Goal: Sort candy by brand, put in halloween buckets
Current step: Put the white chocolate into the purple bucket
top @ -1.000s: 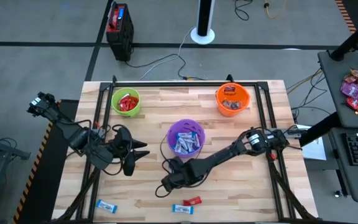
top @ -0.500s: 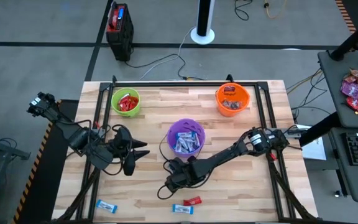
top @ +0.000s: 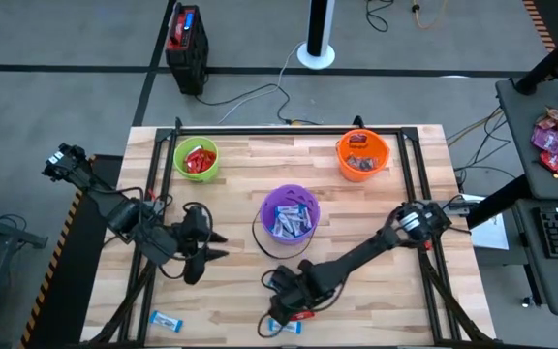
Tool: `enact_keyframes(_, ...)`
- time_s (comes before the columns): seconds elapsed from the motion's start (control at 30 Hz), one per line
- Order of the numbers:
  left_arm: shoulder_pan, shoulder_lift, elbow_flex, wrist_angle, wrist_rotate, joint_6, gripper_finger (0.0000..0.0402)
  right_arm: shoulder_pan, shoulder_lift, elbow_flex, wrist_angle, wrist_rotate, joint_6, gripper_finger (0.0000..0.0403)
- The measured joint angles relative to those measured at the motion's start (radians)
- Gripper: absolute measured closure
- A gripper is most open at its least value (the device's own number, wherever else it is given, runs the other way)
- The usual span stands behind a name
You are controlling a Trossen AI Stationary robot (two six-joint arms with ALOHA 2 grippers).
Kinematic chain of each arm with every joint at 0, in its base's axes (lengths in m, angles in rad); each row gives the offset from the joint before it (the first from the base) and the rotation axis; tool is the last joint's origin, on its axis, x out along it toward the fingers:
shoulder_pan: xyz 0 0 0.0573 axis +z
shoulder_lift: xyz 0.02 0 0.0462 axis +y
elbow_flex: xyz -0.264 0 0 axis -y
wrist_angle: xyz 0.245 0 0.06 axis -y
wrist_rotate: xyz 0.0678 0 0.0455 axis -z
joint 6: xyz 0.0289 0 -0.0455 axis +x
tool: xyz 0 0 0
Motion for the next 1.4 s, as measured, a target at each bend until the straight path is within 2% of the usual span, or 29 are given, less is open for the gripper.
enact_keyframes(0.07, 0.0, 0.0, 0.0, -0.004, 0.119, 0.026, 0.0245, 0.01, -0.043, 0.001, 0.006, -0.009, -0.006, 0.0357)
enact_keyframes(0.2, -0.012, 0.003, -0.007, -0.007, 0.444, 0.043, 0.0245, 0.012, -0.141, 0.003, 0.006, -0.006, -0.016, 0.0358)
enact_keyframes(0.3, -0.054, 0.02, -0.028, -0.011, 0.574, 0.018, 0.0245, -0.007, -0.231, 0.003, -0.002, 0.014, -0.029, 0.0358)
enact_keyframes(0.47, -0.155, 0.099, -0.045, -0.019, 0.576, 0.011, 0.0244, -0.099, -0.358, 0.005, -0.108, 0.059, -0.088, 0.0358)
enact_keyframes(0.7, -0.263, 0.27, -0.043, -0.028, 0.581, -0.049, 0.0244, -0.254, -0.401, 0.005, -0.283, 0.076, -0.197, 0.0343)
enact_keyframes(0.83, -0.32, 0.364, -0.043, -0.042, 0.689, -0.081, 0.0244, -0.314, -0.393, 0.005, -0.33, 0.048, -0.224, 0.0304)
enact_keyframes(1.13, -0.454, 0.496, -0.043, -0.046, 0.71, -0.127, 0.0244, -0.347, -0.394, 0.005, -0.361, 0.02, -0.277, 0.0214)
enact_keyframes(1.4, -0.475, 0.561, -0.043, -0.045, 0.71, -0.118, 0.0244, -0.334, -0.383, 0.005, -0.353, 0.021, -0.276, 0.0193)
